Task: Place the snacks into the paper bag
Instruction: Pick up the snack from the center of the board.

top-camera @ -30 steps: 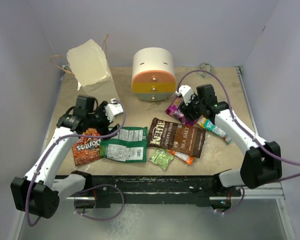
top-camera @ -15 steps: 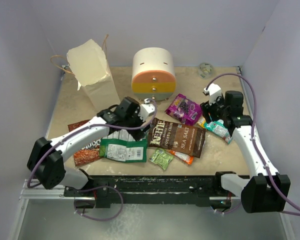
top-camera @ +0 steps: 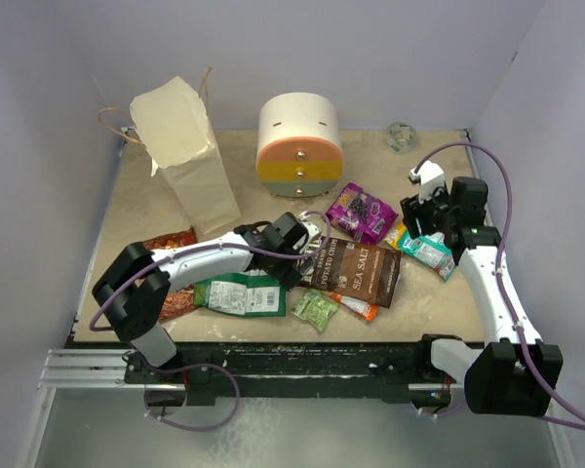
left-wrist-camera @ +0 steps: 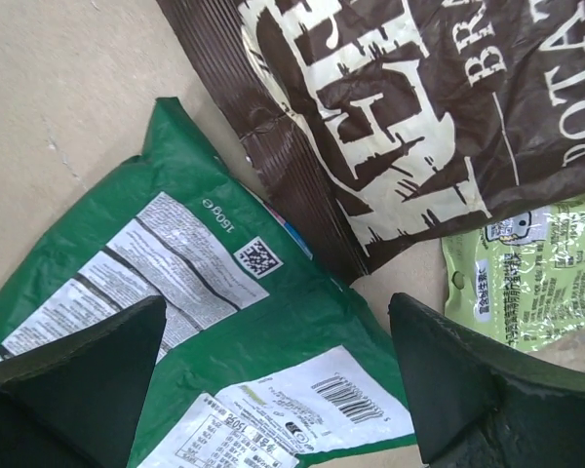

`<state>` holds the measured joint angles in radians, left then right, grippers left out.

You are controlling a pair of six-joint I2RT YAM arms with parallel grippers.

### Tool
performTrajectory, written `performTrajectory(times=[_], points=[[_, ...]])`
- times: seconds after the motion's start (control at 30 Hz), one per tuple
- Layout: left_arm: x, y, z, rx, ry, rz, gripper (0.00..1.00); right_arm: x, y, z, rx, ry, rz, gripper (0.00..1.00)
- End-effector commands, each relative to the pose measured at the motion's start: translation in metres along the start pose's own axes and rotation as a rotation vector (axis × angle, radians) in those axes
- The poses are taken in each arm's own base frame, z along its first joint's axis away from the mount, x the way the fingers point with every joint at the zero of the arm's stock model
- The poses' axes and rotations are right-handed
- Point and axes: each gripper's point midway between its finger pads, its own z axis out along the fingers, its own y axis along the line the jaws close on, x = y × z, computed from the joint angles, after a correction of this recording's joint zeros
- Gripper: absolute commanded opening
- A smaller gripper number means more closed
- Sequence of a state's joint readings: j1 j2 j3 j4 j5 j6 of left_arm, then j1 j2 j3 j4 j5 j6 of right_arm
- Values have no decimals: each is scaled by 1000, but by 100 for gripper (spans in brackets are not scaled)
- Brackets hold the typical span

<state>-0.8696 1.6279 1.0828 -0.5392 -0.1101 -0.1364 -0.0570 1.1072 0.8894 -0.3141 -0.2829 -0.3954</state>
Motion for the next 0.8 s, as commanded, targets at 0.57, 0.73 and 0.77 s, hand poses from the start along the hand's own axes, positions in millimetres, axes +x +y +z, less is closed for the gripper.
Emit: performTrajectory(times=[0.57,0.73,0.77], points=[[15,-1,18,-40,-32,37,82,-20,11,-7,-72,-86,-19,67],[13,-1,16,-32,-51,56,71,-20,12,-5,-77,-82,-18,68],[12,-1,15,-29,-57,61,67,-19,12,-5,-78,-81,-18,68]])
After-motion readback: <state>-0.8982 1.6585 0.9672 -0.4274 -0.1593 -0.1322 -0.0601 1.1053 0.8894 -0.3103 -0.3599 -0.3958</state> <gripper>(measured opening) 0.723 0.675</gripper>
